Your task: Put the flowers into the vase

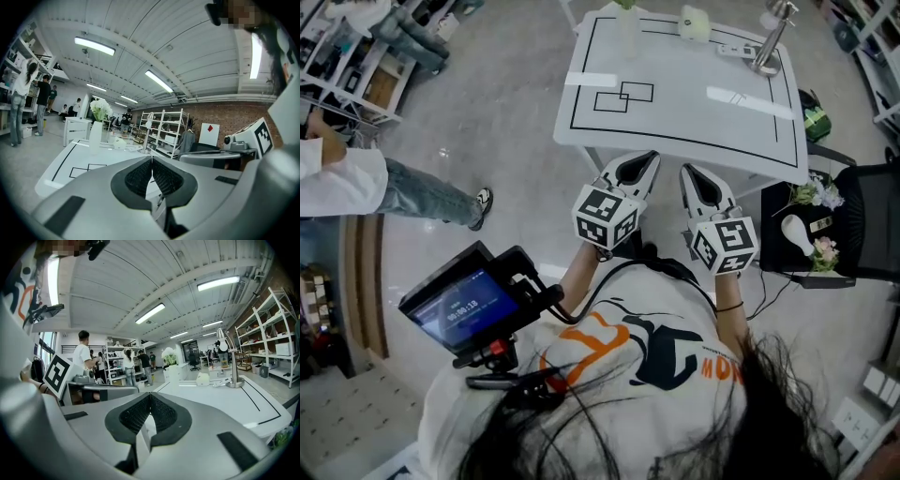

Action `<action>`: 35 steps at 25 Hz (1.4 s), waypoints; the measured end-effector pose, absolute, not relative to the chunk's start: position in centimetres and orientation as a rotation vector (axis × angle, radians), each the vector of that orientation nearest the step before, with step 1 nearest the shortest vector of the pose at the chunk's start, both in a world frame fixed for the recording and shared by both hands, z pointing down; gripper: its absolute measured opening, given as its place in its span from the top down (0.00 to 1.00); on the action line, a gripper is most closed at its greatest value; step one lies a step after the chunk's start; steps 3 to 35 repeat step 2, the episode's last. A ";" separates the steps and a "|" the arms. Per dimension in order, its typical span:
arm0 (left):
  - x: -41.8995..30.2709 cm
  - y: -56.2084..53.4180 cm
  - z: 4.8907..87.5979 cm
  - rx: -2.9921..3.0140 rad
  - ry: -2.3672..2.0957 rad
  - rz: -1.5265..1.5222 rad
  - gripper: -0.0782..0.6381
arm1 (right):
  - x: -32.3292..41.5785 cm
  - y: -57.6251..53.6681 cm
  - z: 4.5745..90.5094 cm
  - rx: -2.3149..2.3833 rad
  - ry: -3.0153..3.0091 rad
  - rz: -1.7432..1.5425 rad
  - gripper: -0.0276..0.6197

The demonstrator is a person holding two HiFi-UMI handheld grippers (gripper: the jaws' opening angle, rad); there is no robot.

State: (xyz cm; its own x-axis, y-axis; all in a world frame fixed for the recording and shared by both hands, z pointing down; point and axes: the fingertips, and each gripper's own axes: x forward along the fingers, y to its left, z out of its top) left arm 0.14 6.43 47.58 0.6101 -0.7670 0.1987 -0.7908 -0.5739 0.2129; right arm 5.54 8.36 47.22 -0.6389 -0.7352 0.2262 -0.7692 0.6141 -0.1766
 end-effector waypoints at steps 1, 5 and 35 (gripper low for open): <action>0.6 6.4 47.7 2.564 -1.256 0.122 0.87 | 6.0 8.4 47.3 1.280 -2.696 0.391 0.94; 1.1 6.3 47.8 2.570 -1.242 0.123 0.87 | 6.4 8.4 47.4 1.294 -2.689 0.392 0.94; 1.1 6.3 47.8 2.570 -1.242 0.123 0.87 | 6.4 8.4 47.4 1.294 -2.689 0.392 0.94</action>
